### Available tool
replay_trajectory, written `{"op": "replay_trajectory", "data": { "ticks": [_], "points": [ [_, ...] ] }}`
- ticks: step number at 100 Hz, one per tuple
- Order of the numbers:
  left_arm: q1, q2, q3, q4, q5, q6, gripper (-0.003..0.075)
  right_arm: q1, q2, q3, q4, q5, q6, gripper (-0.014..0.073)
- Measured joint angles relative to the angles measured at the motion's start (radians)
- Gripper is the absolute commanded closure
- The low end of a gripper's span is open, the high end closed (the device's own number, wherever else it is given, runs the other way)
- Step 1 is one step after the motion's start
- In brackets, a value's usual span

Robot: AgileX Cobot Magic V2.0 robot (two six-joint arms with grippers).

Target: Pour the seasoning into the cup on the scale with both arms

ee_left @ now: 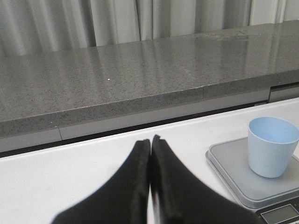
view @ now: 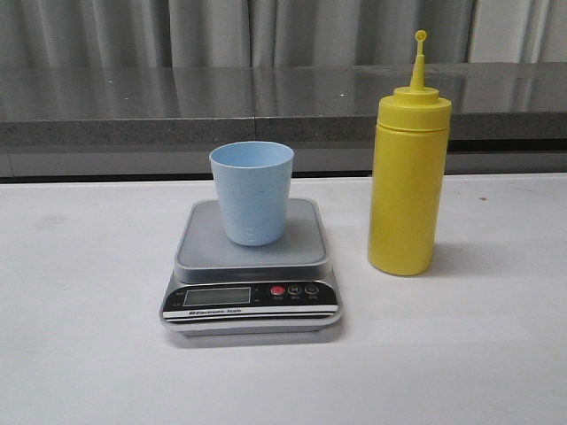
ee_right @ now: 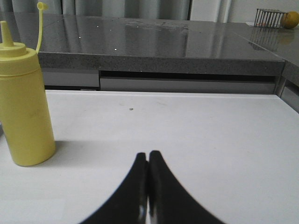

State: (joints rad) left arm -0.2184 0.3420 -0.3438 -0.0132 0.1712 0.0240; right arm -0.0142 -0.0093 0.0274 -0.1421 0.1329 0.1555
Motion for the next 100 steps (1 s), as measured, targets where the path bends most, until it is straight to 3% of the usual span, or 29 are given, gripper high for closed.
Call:
{"op": "replay_trajectory", "data": {
  "ticks": [27,47,63,100],
  "points": [
    [0.0,0.0,0.0,0.0,0.0,0.002,0.0738,0.0,0.0,0.0,0.0,-0.017,0.0,0.0714],
    [0.0,0.0,0.0,0.001,0.0,0.002,0.0738,0.0,0.0,0.0,0.0,-0.154,0.0,0.0714],
    [0.0,0.0,0.0,0.001,-0.002,0.002,0.0738,0.0,0.032,-0.07,-0.008,-0.092,0.0,0.0714],
    [0.0,0.0,0.0,0.001,-0.002,0.002,0.0738,0.0,0.495,-0.397,-0.023,-0.062,0.0,0.0714]
  ]
}}
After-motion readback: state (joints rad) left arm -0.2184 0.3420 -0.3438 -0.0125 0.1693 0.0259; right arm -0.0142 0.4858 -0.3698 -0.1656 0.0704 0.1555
